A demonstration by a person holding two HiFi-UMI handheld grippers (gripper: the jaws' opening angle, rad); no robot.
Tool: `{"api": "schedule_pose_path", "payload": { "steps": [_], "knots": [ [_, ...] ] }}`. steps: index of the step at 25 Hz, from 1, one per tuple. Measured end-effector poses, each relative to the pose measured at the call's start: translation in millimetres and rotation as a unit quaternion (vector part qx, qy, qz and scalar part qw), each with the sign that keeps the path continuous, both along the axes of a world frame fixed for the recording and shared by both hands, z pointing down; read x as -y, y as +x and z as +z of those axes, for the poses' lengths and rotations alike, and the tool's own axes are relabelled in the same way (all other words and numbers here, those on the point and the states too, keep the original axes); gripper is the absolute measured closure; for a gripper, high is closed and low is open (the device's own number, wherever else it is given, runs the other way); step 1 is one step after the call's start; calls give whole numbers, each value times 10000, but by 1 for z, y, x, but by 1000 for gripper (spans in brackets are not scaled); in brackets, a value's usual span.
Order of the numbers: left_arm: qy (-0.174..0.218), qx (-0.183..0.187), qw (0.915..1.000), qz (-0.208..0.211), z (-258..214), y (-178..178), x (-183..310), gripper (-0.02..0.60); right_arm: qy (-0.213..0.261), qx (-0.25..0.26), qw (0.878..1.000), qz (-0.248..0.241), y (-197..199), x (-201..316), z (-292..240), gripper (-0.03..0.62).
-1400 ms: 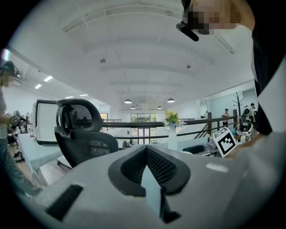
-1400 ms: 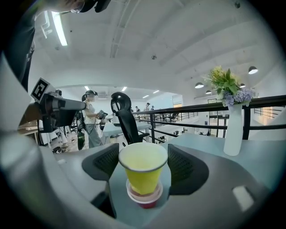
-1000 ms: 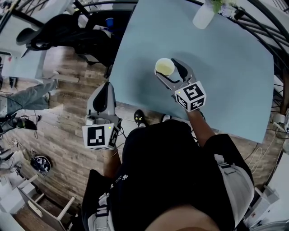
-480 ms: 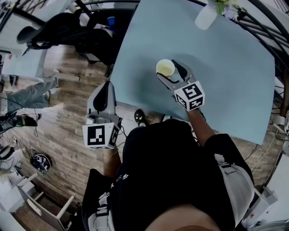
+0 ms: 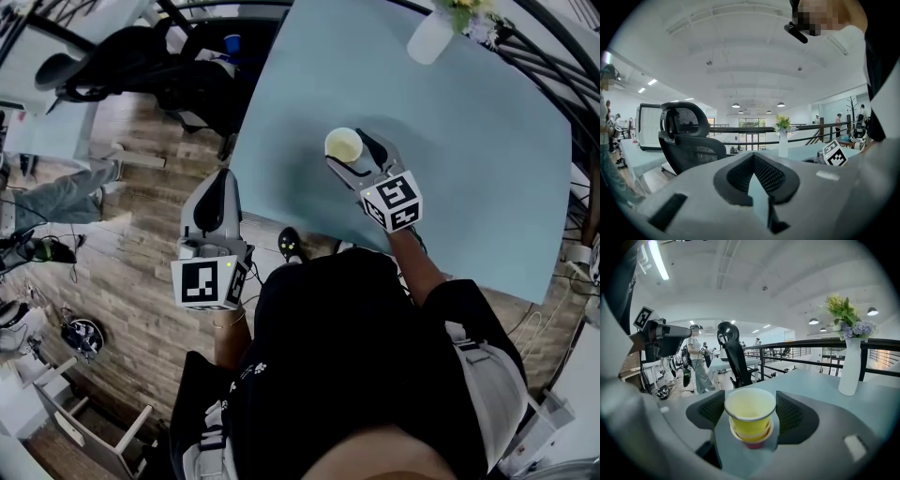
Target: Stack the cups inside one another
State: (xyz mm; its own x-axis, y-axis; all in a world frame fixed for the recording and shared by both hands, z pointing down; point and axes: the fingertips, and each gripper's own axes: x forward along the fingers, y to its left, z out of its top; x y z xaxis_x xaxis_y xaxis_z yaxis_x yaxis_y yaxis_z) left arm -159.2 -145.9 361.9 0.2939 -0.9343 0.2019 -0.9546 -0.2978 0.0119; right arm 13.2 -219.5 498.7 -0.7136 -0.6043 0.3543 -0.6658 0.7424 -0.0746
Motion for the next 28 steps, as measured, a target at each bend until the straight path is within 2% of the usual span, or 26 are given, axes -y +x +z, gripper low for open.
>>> {"api": "schedule_pose_path", "payload": {
  "steps": [17, 28],
  "knots": [
    [27, -10, 10000, -45, -2, -3, -3, 592, -123, -316, 9994, -38, -1, -2, 15, 244],
    [40, -27, 10000, -66, -2, -5, -7, 592, -16, -143, 9999, -42, -3, -2, 5, 244]
  ]
}}
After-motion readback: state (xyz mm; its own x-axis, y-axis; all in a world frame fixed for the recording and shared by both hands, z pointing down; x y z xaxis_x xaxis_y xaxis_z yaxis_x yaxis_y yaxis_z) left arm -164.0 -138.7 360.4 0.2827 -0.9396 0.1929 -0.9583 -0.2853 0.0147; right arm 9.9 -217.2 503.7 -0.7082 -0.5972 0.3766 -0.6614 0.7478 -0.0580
